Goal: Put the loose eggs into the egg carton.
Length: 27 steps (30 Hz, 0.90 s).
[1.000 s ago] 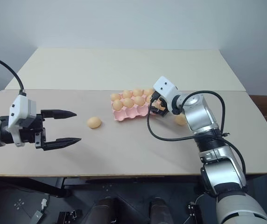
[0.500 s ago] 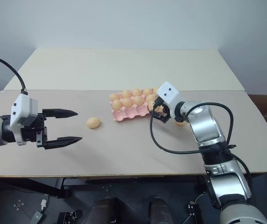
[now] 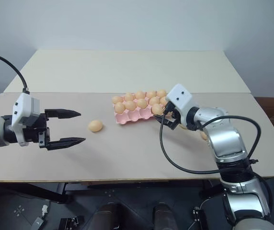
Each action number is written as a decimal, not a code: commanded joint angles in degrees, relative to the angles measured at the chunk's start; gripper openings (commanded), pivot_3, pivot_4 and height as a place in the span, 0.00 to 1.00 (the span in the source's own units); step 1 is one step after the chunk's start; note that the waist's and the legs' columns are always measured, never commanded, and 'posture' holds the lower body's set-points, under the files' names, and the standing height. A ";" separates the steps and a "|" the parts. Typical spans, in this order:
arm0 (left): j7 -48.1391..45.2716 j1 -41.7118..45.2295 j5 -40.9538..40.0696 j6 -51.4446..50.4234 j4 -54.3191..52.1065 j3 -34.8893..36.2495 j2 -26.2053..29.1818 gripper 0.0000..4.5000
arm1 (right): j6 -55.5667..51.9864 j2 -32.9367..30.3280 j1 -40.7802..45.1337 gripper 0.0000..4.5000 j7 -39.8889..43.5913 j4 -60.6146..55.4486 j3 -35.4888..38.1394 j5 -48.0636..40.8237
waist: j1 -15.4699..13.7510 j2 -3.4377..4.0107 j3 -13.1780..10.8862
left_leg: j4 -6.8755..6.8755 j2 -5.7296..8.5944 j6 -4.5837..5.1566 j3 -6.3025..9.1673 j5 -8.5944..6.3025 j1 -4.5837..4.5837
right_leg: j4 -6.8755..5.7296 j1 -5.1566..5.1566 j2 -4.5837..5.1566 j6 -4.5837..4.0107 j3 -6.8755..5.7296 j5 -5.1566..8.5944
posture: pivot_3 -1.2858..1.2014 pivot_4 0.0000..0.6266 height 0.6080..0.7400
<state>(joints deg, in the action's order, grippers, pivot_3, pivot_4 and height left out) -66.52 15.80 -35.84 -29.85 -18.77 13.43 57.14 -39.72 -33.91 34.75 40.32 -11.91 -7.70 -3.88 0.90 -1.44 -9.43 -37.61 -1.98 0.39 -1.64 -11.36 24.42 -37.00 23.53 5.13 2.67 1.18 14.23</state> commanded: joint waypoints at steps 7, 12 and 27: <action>-0.27 2.04 0.00 1.13 -0.14 -0.54 -0.10 1.00 | -0.64 -4.82 -4.42 0.99 2.42 -11.20 8.12 -5.47 | -0.33 -0.02 -0.01 | -0.01 0.00 0.00 0.00 0.00 0.03 | 0.01 0.00 0.01 0.01 -0.01 0.00 | 0.52 0.24 1.00; -0.26 2.82 -0.18 0.76 -0.23 -0.63 0.01 1.00 | -0.13 -9.41 -11.21 0.99 7.39 -17.41 17.19 -13.16 | -0.41 -0.03 -0.01 | 0.00 -0.01 0.00 0.02 -0.01 0.01 | 0.04 -0.06 0.01 0.02 -0.03 0.02 | 0.52 0.24 1.00; -1.47 4.15 -1.15 -0.10 -1.56 -0.58 0.94 1.00 | -13.26 -26.08 -31.00 0.99 19.90 -24.99 50.28 -32.34 | -0.58 -0.05 -0.03 | -0.01 -0.03 0.00 0.02 -0.01 -0.14 | 0.21 -0.29 0.02 0.02 -0.03 0.04 | 0.52 0.24 1.00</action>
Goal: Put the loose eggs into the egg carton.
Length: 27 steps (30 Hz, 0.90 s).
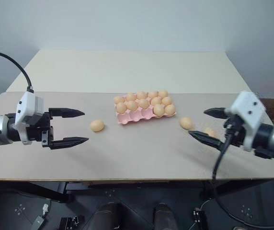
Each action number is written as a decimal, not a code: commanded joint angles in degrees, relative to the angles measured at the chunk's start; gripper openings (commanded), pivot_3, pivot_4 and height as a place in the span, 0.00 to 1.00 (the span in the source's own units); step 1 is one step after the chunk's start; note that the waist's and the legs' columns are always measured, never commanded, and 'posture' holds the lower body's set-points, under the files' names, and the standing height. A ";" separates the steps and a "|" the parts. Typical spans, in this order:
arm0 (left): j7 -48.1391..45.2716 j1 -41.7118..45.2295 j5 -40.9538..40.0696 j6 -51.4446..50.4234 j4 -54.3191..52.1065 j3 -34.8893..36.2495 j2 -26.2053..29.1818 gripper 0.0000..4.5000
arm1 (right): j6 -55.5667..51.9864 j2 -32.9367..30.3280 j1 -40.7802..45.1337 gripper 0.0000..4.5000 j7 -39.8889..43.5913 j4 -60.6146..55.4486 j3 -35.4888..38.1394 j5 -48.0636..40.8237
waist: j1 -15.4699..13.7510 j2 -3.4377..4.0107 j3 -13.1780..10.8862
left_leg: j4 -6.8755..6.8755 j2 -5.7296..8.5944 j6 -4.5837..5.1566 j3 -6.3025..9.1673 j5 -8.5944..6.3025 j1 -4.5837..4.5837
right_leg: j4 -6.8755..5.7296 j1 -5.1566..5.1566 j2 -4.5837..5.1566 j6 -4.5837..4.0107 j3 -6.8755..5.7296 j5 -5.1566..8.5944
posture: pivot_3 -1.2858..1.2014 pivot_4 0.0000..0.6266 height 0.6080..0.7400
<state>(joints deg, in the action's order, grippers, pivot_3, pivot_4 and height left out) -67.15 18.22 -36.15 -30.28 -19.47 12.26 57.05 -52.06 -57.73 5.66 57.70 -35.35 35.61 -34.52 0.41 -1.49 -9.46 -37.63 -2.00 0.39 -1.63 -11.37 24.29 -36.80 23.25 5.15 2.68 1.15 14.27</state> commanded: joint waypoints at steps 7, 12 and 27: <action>-2.02 5.11 -0.68 -0.01 0.22 -1.25 0.55 1.00 | -1.57 -6.09 -8.34 0.99 5.84 -0.39 16.75 -1.57 | -0.40 -0.01 0.00 | -0.02 0.00 0.00 0.00 0.00 -0.01 | 0.03 -0.03 -0.01 0.06 0.00 0.03 | 0.52 0.24 1.00; -3.50 7.30 -0.49 0.58 1.25 -3.54 -0.52 1.00 | -1.39 -7.56 -11.24 0.99 6.38 0.33 18.93 -0.37 | -0.50 -0.02 -0.01 | -0.03 0.00 0.00 -0.01 0.00 0.00 | 0.04 -0.04 -0.01 0.22 0.00 0.13 | 0.52 0.24 1.00; -8.46 15.62 0.36 1.91 5.94 -9.80 -4.90 1.00 | -1.22 -5.87 -7.20 0.99 -6.53 1.98 4.00 3.17 | -0.45 -0.06 -0.02 | -0.11 0.03 0.00 0.00 0.00 0.01 | 0.03 -0.07 0.00 0.27 0.01 0.15 | 0.52 0.24 1.00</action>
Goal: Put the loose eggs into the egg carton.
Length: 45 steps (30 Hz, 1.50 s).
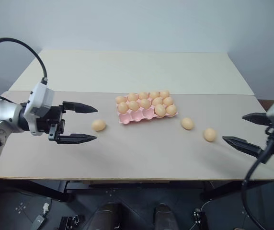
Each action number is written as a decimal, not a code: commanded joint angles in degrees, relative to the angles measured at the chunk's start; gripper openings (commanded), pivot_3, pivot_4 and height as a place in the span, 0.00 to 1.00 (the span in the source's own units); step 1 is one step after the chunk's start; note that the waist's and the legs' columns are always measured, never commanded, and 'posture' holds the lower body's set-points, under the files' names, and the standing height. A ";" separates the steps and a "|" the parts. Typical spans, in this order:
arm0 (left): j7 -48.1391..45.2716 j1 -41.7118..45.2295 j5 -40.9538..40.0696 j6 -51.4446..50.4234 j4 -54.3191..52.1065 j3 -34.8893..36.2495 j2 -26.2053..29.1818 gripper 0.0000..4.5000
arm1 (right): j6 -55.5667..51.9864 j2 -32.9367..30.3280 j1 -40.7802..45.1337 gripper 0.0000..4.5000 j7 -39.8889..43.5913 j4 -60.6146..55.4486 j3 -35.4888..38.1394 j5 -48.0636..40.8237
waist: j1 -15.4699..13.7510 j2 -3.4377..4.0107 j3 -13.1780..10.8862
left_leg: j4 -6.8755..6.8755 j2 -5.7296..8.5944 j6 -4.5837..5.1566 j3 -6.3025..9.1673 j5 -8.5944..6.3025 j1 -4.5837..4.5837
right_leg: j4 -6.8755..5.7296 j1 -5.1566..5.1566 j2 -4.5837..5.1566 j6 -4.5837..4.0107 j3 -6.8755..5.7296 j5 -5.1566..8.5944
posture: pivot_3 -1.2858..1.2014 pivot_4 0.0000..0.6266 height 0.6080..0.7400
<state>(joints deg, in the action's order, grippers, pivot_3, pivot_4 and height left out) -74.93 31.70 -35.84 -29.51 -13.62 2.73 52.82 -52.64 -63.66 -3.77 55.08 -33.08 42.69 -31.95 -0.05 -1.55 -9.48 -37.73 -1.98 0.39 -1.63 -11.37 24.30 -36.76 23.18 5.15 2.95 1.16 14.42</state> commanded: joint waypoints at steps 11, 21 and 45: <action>-2.86 5.31 1.61 2.32 1.71 -3.96 -3.69 1.00 | -12.26 3.04 20.28 0.99 -20.20 10.78 -25.13 3.75 | 0.42 -0.01 -0.01 | -0.01 0.02 0.02 0.02 -0.01 0.06 | 0.00 0.04 0.00 -0.20 0.01 -0.13 | 0.52 0.24 1.00; -3.63 5.35 3.35 4.05 2.14 -4.17 -4.46 1.00 | -15.50 11.25 29.80 0.99 -27.41 22.36 -35.48 8.93 | 0.74 0.00 -0.01 | -0.02 0.05 0.08 0.02 -0.04 0.12 | -0.01 0.08 0.00 -0.18 0.02 -0.13 | 0.52 0.24 1.00; 1.21 -4.58 4.88 3.49 -0.48 2.82 -0.23 1.00 | -12.79 18.95 34.81 0.40 -29.49 30.48 -39.78 16.70 | 0.96 0.02 -0.01 | -0.01 0.03 0.08 0.02 -0.04 0.11 | -0.03 0.10 -0.01 -0.18 0.02 -0.13 | 0.52 0.24 1.00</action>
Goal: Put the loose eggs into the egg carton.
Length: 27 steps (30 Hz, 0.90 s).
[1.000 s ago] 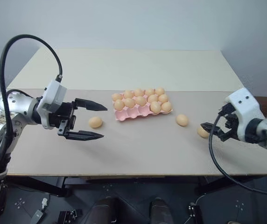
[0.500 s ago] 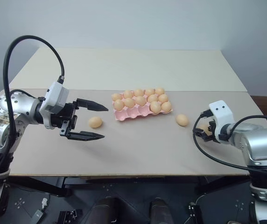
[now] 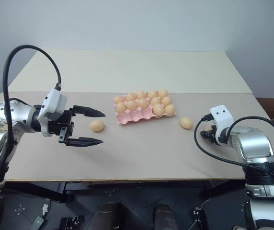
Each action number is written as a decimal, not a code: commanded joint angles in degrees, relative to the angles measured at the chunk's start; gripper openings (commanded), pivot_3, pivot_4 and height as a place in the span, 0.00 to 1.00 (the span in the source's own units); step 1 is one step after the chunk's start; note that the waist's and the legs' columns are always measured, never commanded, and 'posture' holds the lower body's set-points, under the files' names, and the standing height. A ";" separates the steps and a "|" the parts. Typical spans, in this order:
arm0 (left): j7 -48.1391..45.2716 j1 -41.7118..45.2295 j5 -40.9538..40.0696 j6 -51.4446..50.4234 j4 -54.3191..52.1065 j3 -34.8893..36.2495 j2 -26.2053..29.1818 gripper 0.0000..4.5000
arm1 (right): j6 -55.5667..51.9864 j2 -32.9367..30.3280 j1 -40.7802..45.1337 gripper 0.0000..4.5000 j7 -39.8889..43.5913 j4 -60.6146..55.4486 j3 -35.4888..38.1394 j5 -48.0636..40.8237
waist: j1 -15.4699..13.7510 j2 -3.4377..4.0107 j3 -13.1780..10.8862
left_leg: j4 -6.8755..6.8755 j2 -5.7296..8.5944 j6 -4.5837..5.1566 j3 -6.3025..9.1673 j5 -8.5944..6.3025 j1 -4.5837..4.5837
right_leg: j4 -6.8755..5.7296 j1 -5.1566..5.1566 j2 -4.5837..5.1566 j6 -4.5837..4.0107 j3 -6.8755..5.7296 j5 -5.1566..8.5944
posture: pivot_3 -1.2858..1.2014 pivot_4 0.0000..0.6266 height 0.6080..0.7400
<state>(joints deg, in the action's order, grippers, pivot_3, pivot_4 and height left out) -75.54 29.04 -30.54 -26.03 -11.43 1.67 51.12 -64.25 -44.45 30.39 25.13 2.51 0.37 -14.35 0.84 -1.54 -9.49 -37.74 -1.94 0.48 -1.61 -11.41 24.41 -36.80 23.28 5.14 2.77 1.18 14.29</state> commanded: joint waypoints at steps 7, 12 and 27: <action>7.28 -11.01 -2.84 -4.42 -8.40 11.10 3.75 1.00 | -7.71 4.64 5.21 0.37 -2.25 -20.97 8.86 -5.21 | 0.24 0.03 -0.02 | 0.01 -0.04 0.00 0.00 0.00 -0.01 | -0.07 0.06 0.00 0.00 0.03 0.00 | 0.52 0.24 1.00; 9.93 -14.88 -3.82 -6.76 -11.67 14.01 4.14 1.00 | -9.95 13.20 11.01 0.37 -5.47 -25.48 6.96 -6.81 | 0.04 0.03 -0.02 | 0.01 -0.06 -0.01 0.00 0.00 -0.06 | -0.11 0.06 -0.01 -0.02 0.02 0.00 | 0.52 0.24 1.00; 13.80 -18.30 -6.10 -8.65 -15.92 16.04 4.87 1.00 | 6.97 28.54 18.03 0.36 -9.34 -7.72 -7.29 1.27 | 0.20 0.04 -0.02 | 0.04 -0.03 -0.01 0.00 0.00 0.00 | -0.21 0.18 0.00 -0.05 0.02 -0.01 | 0.52 0.24 1.00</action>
<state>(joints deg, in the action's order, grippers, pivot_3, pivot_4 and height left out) -62.16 10.62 -36.01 -34.97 -25.69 15.95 54.93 -60.78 -16.42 46.69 16.11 -6.12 -6.65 -14.34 1.04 -1.51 -9.51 -37.69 -1.97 0.47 -1.61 -11.41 24.41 -37.01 23.47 5.14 2.72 1.20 14.28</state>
